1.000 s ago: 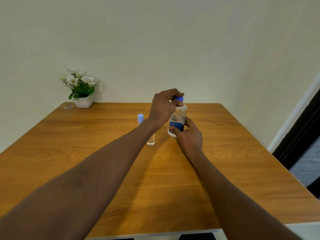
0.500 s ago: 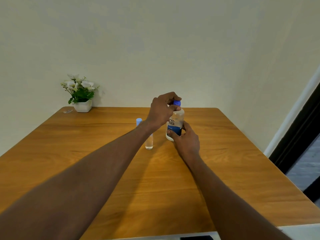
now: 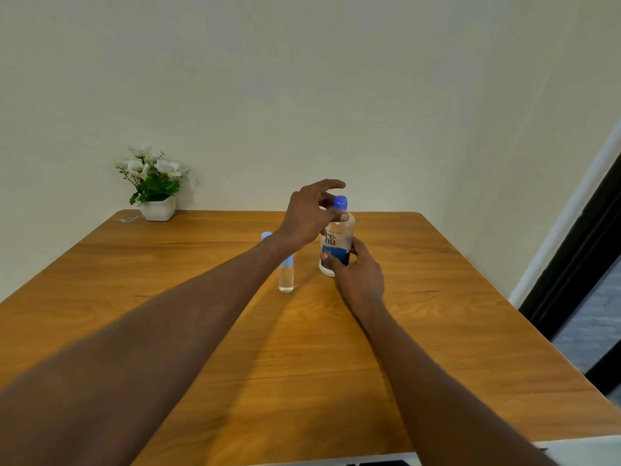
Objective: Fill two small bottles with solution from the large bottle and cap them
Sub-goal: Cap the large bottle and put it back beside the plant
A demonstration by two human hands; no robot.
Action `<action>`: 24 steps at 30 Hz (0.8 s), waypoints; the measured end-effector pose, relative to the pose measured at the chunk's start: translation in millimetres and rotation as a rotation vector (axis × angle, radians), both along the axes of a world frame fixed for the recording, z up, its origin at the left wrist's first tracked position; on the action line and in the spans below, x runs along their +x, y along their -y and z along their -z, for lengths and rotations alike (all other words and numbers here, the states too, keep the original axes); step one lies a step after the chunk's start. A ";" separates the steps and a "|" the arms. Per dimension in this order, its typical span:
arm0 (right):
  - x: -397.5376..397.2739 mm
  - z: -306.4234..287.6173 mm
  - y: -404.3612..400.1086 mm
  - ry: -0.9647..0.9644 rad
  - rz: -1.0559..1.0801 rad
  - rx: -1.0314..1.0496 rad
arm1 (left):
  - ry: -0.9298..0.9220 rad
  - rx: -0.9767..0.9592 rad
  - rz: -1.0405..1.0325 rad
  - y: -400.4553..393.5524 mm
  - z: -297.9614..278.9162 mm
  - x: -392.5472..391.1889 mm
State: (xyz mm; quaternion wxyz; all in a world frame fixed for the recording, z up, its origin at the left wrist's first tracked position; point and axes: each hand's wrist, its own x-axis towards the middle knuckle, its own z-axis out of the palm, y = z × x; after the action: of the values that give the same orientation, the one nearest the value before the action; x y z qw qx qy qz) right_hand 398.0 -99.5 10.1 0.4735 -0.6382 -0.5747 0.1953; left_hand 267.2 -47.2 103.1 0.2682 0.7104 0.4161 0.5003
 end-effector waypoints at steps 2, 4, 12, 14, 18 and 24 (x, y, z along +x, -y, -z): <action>0.7 -1.6 -0.1 -0.002 0.002 0.000 | 0.002 0.004 0.001 -1.1 -0.1 1.5; 0.7 -2.0 -0.2 -0.001 0.005 0.000 | 0.008 0.005 -0.006 -1.6 1.4 2.4; 1.4 -0.8 -0.9 0.013 -0.003 0.002 | 0.057 0.039 -0.063 -3.2 9.3 2.0; 1.9 0.1 -1.9 0.018 -0.005 0.001 | 0.055 0.041 -0.072 -3.8 9.8 1.0; 2.3 0.9 -3.0 0.021 0.005 -0.004 | 0.023 0.042 -0.064 -4.2 8.6 -0.1; 1.9 0.0 -2.2 0.021 0.004 0.002 | 0.002 0.033 -0.055 -3.8 6.6 -0.2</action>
State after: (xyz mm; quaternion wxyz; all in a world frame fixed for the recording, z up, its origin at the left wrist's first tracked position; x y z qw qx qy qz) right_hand 400.0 -97.3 10.2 0.4684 -0.6411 -0.5785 0.1870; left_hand 267.0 -43.4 96.4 0.2432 0.7025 0.4269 0.5149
